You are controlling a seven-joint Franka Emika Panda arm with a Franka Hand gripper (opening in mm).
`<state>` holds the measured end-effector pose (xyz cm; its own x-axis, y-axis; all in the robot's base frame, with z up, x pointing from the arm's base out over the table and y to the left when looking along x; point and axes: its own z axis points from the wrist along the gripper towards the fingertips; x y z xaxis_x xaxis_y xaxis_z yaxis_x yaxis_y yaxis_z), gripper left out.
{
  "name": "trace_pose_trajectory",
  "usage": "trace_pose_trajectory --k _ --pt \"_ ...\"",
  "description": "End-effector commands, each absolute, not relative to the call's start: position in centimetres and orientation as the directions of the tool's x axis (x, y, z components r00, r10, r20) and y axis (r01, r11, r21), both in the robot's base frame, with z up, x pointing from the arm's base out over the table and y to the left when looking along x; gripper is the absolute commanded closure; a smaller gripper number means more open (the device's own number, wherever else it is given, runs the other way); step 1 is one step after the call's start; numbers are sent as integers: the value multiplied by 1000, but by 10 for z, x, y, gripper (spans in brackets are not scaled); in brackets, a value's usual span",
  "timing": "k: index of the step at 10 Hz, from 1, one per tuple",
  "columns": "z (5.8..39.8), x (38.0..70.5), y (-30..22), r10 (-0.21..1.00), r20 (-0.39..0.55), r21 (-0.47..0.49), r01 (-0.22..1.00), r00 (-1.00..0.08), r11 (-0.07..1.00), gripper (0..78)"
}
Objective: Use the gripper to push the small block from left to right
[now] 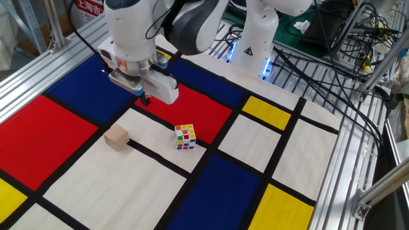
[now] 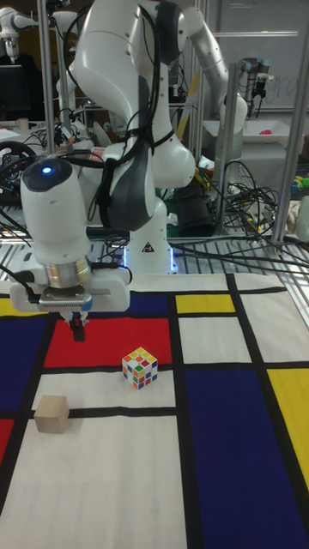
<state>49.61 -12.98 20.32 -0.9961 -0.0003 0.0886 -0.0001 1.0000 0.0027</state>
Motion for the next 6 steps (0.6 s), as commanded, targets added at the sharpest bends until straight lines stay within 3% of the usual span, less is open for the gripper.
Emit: trace_pose_trajectory --k 1,6 --pt "204 497 -130 3 73 7 4 -997 1000 776" --pt "191 554 -158 -6 65 -3 -7 -998 1000 776"
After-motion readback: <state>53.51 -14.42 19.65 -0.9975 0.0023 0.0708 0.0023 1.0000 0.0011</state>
